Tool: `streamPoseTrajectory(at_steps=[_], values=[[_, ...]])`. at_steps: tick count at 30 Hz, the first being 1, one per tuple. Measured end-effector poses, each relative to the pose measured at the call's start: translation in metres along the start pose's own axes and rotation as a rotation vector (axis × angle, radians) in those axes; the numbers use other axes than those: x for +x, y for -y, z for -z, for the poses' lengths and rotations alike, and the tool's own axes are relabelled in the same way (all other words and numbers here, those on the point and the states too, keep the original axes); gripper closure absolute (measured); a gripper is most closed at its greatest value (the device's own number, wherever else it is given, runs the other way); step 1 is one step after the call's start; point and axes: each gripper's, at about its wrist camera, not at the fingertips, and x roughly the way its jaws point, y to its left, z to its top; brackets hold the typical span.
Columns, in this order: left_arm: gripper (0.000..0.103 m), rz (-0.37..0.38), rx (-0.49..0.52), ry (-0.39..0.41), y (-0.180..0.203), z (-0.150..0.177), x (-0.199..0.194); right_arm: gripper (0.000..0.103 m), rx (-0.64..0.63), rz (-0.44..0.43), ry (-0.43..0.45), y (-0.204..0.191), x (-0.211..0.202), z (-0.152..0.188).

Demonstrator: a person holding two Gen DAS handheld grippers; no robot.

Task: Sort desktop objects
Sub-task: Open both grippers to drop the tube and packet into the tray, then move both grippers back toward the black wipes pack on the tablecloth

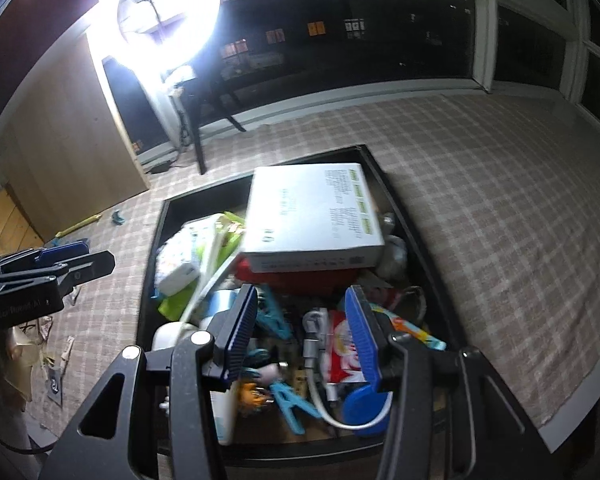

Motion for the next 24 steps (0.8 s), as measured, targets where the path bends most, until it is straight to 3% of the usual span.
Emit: streamPoseTrajectory(at_steps=[10, 24], values=[[0.047, -0.085, -0.077, 0.049, -0.068, 0.033, -0.034, 0.055, -0.096, -0.061, 0.002, -0.079, 0.003, -0.001], [0.046, -0.143, -0.203, 0.075, -0.17, 0.079, -0.069, 0.054, -0.227, -0.142, -0.007, -0.2, 0.012, 0.008]])
